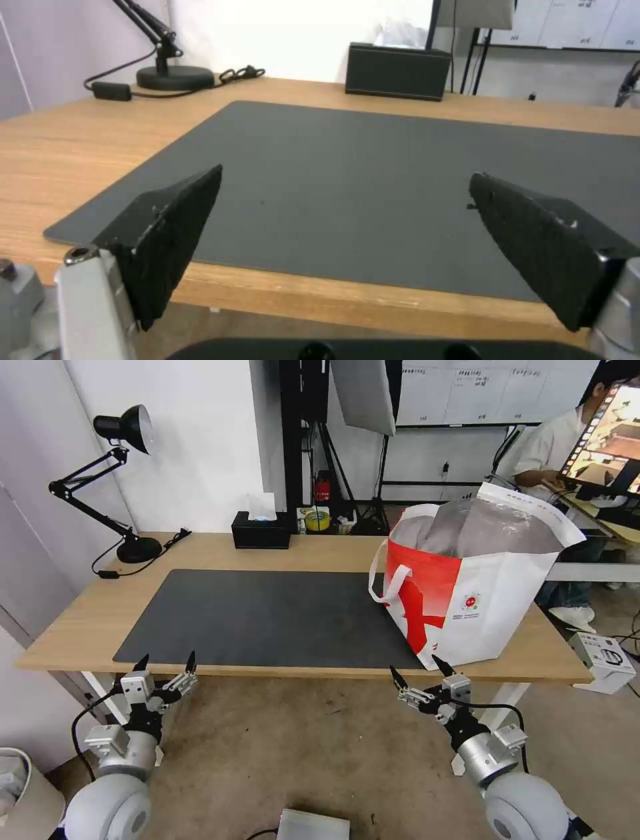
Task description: Pick up the trash from the table and place it into the takeout bag.
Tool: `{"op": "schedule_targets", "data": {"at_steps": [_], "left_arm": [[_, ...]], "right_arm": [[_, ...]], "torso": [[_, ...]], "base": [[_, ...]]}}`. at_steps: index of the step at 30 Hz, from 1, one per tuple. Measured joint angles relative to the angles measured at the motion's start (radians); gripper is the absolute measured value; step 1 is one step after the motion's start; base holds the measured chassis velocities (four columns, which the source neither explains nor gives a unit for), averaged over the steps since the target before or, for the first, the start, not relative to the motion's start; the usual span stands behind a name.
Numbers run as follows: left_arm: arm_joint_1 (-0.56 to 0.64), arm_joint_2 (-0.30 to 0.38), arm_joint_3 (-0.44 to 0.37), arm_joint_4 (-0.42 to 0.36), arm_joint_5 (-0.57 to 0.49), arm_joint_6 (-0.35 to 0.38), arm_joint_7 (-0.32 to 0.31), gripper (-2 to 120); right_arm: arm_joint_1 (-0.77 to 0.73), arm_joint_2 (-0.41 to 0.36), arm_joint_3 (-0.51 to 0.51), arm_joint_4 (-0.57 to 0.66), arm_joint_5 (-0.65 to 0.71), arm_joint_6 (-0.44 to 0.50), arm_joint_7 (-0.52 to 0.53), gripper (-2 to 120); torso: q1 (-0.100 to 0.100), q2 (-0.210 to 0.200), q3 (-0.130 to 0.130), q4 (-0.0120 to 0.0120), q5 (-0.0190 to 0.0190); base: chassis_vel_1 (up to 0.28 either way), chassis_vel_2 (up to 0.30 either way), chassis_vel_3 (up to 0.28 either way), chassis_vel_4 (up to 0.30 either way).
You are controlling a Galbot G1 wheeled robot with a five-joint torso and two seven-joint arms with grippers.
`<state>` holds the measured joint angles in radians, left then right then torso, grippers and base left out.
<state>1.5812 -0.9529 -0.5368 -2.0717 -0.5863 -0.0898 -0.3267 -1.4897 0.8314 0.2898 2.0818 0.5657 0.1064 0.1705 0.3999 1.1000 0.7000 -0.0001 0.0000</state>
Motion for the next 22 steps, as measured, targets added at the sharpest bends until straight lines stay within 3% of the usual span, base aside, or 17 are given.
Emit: {"op": "schedule_targets", "data": {"at_steps": [22], "left_arm": [[-0.009, 0.002, 0.006, 0.000, -0.005, 0.003, -0.001, 100]], "right_arm": [[0.000, 0.000, 0.000, 0.000, 0.000, 0.000, 0.000, 100]], "torso": [[0.000, 0.000, 0.000, 0.0001, 0.0000]], "base": [[0.000, 0.000, 0.000, 0.000]]}}
